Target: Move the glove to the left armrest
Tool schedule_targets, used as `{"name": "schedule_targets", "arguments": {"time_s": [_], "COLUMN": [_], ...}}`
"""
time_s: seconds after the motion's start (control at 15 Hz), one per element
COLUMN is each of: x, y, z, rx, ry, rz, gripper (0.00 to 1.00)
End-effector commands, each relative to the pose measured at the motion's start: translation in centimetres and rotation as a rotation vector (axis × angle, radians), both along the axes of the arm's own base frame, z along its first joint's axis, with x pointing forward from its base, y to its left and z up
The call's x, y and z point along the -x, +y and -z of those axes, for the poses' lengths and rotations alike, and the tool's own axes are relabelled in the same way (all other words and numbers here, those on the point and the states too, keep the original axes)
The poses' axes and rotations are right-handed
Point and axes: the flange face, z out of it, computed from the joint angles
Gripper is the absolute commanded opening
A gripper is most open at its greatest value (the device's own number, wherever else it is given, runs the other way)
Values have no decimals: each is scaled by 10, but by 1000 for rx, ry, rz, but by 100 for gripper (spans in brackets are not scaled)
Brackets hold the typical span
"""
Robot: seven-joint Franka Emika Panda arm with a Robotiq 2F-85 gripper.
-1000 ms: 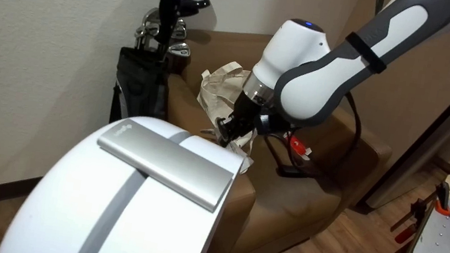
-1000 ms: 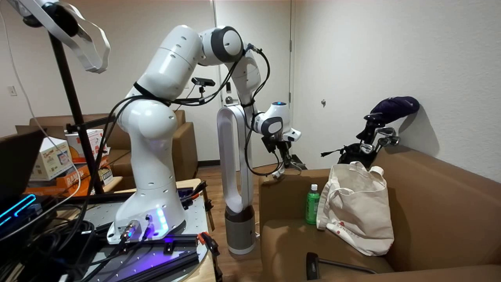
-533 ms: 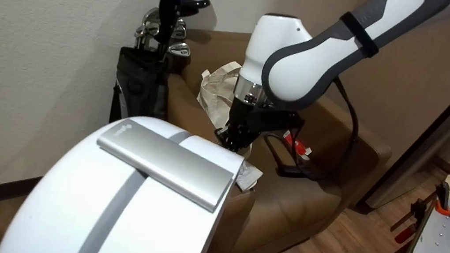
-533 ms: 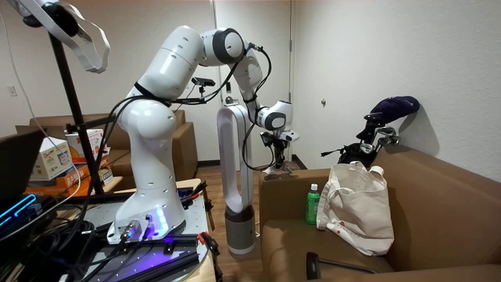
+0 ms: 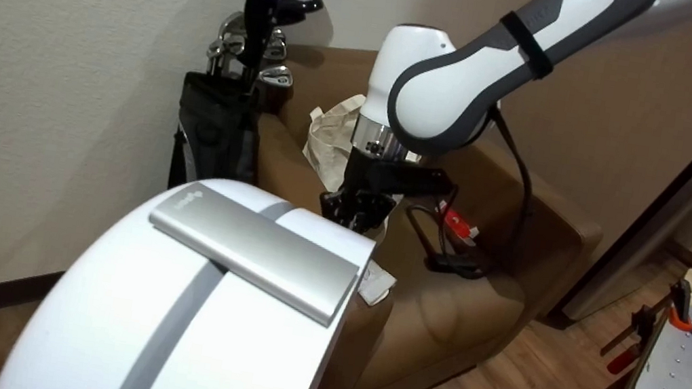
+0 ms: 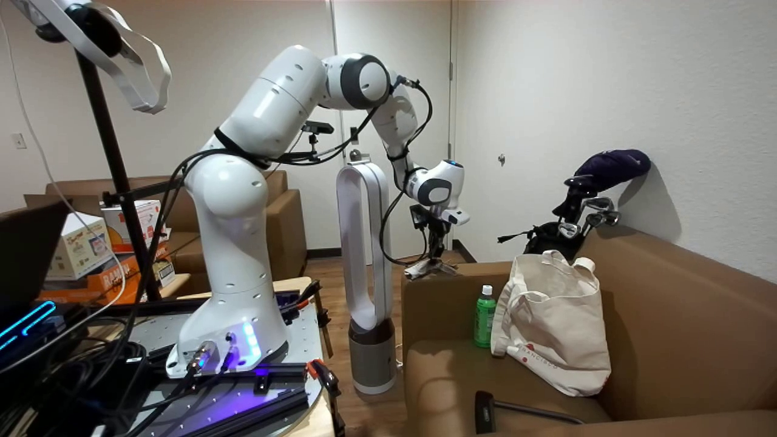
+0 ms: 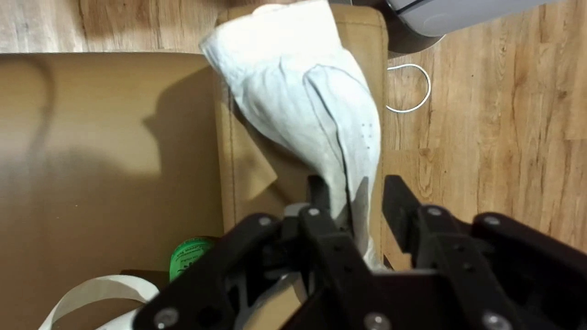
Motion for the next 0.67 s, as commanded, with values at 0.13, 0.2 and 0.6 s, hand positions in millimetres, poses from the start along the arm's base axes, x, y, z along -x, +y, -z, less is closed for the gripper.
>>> {"name": "schedule_targets", "arguments": {"time_s": [0.13, 0.2, 0.6], "x": [-5, -5, 2], "y": [-6, -10, -47], "z": [-18, -27, -68], "rx": [-26, -12, -125], "ry": [-19, -34, -226], "rz": [11, 1, -60], "gripper": [81, 88, 100]}}
